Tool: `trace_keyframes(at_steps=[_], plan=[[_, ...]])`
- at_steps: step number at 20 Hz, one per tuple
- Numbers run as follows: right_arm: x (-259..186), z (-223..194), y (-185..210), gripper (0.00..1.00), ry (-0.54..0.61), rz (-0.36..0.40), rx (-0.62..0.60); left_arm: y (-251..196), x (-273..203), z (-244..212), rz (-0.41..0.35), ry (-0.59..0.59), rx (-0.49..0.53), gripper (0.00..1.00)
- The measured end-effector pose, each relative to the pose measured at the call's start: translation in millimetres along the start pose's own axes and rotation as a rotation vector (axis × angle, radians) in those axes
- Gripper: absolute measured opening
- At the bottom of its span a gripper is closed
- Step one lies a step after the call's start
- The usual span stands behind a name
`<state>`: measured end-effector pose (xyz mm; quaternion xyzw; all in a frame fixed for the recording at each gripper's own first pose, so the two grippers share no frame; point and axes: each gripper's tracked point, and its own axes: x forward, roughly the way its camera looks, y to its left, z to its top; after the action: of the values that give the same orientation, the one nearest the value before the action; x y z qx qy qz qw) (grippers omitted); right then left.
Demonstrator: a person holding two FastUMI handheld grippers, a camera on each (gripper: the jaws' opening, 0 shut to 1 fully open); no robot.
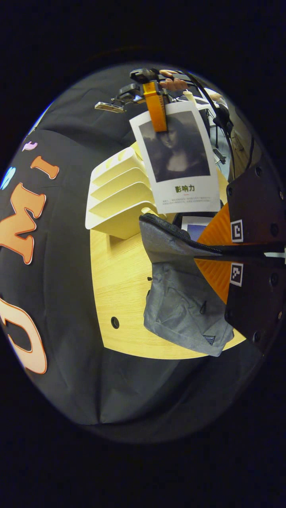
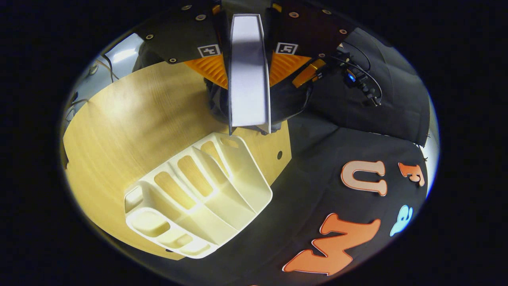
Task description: Open the schoolbag, grab two books from the bookshelf and put them into the schoolbag.
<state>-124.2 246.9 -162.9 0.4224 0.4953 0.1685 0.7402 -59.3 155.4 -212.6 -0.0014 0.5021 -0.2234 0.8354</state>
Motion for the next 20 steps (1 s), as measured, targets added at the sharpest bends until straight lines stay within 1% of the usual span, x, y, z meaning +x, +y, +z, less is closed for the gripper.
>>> trace_keyframes(at_steps=[3, 10, 13, 17, 20], plan=[[19.0, -9.1, 7.9, 0.36, 0.008, 0.052, 0.027, 1.3, -1.6, 3.5, 0.001, -0.021, -0.014, 0.05], [78.4, -26.6, 12.9, 0.36, 0.038, 0.104, 0.021, 0.4, -3.9, 15.0, -0.009, -0.076, -0.047, 0.05], [103.6, -35.2, 16.9, 0.36, 0.043, 0.126, 0.087, 2.9, -5.0, 16.2, -0.002, -0.091, -0.047, 0.05], [132.4, -48.1, 34.0, 0.36, 0.007, 0.170, 0.109, 2.3, -5.8, 18.7, -0.002, -0.098, -0.051, 0.05], [156.4, -56.5, 42.2, 0.36, -0.022, 0.186, 0.173, 4.2, -8.0, 16.6, -0.007, -0.094, -0.017, 0.05]])
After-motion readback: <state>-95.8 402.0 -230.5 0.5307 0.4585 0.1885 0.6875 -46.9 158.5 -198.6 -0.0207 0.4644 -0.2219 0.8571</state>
